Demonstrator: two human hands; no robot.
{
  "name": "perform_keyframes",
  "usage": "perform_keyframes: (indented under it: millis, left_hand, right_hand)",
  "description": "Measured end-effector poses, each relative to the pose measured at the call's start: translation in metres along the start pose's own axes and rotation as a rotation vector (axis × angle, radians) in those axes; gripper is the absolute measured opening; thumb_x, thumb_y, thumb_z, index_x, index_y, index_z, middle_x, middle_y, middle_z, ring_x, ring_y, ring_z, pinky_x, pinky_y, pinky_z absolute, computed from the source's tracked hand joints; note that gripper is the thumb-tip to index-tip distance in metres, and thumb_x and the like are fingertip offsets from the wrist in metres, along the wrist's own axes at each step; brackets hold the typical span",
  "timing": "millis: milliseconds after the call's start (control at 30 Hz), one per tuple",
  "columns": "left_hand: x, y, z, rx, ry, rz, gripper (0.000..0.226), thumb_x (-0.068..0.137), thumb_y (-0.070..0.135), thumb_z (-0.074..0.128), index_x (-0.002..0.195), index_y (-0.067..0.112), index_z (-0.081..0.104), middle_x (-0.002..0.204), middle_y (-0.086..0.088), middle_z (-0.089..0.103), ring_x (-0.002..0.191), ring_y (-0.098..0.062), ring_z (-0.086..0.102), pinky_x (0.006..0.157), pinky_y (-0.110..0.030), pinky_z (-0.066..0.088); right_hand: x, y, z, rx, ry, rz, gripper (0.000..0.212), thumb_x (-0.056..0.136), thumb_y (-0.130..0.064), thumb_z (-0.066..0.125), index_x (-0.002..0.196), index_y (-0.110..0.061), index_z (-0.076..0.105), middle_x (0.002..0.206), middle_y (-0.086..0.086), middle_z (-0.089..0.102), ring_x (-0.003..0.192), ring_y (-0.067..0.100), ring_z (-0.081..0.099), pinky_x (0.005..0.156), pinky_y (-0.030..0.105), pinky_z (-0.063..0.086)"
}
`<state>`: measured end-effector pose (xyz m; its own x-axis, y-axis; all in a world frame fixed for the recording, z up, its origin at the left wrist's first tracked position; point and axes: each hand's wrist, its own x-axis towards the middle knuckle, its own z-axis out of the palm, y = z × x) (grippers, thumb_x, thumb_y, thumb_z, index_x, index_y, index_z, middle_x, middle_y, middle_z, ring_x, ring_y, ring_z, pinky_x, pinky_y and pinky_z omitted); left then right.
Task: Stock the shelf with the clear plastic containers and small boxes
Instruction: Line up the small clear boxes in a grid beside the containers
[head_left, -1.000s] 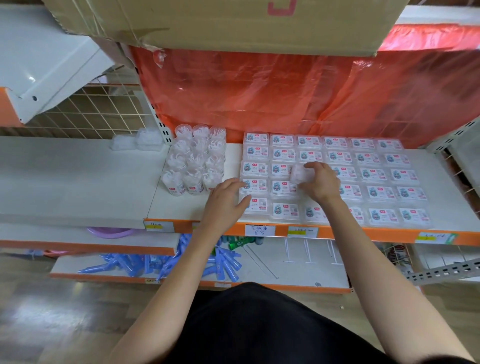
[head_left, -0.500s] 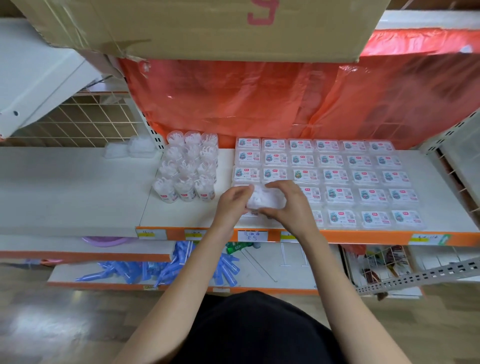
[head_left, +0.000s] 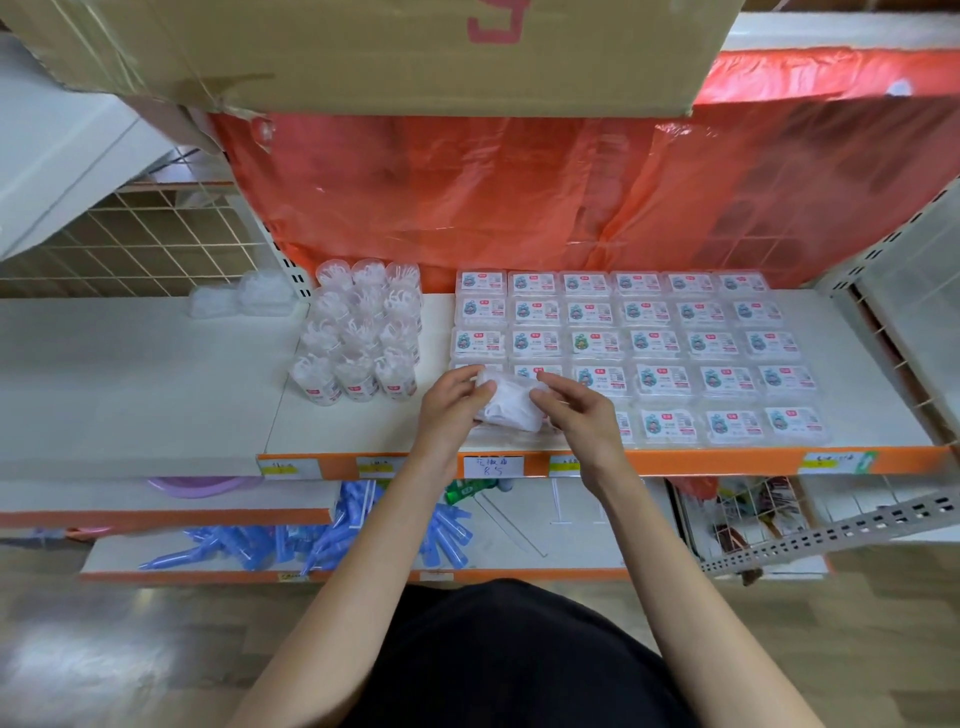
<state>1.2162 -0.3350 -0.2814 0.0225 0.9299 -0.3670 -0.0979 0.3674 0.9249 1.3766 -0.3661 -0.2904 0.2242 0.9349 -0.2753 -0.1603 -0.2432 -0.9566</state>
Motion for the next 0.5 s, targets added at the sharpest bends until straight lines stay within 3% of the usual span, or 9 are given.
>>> perform_keyframes:
  millis: [100, 200, 300, 400, 500]
  left_hand:
    - [-0.002, 0.002, -0.001, 0.01, -0.009, -0.02, 0.028, 0.092, 0.029, 0.065, 0.118, 0.018, 0.066, 0.115, -0.003, 0.07, 0.105, -0.016, 0.067, 0.089, -0.035, 0.056]
    - [-0.003, 0.01, -0.004, 0.092, -0.011, -0.087, 0.039, 0.098, 0.049, 0.048, 0.118, 0.02, 0.064, 0.112, 0.003, 0.069, 0.102, -0.012, 0.065, 0.09, -0.033, 0.052]
    - [-0.001, 0.014, -0.01, 0.092, -0.038, -0.2, 0.042, 0.098, 0.056, 0.04, 0.108, 0.022, 0.062, 0.107, 0.001, 0.068, 0.1, -0.017, 0.066, 0.091, -0.038, 0.052]
    - [0.0, 0.016, -0.01, 0.02, -0.053, -0.237, 0.036, 0.096, 0.05, 0.052, 0.107, 0.018, 0.064, 0.104, -0.002, 0.07, 0.087, -0.019, 0.072, 0.08, -0.033, 0.057]
    - [-0.003, 0.015, -0.007, -0.051, -0.019, -0.194, 0.019, 0.092, 0.024, 0.066, 0.106, 0.013, 0.062, 0.106, -0.009, 0.068, 0.083, -0.018, 0.071, 0.07, -0.025, 0.056]
  right_hand:
    - [-0.002, -0.002, -0.003, 0.013, -0.004, -0.031, 0.034, 0.086, -0.003, 0.072, 0.119, -0.007, 0.068, 0.093, 0.0, 0.067, 0.075, -0.005, 0.064, 0.067, 0.011, 0.049]
    - [-0.005, -0.002, -0.005, -0.018, -0.006, -0.117, 0.033, 0.082, 0.002, 0.074, 0.111, -0.013, 0.071, 0.103, 0.004, 0.069, 0.088, 0.0, 0.066, 0.072, 0.016, 0.053]
    - [-0.009, -0.004, -0.002, -0.037, -0.055, -0.178, 0.036, 0.078, 0.007, 0.076, 0.102, -0.02, 0.073, 0.115, 0.008, 0.067, 0.102, 0.009, 0.065, 0.075, 0.02, 0.055]
    - [-0.012, -0.004, 0.001, -0.071, -0.1, -0.233, 0.039, 0.076, 0.01, 0.076, 0.098, -0.022, 0.073, 0.118, 0.008, 0.064, 0.106, 0.011, 0.064, 0.077, 0.022, 0.056]
    - [-0.011, 0.002, 0.0, -0.133, -0.154, -0.284, 0.043, 0.077, 0.006, 0.076, 0.098, -0.031, 0.075, 0.128, -0.001, 0.059, 0.112, 0.029, 0.064, 0.09, 0.04, 0.057]
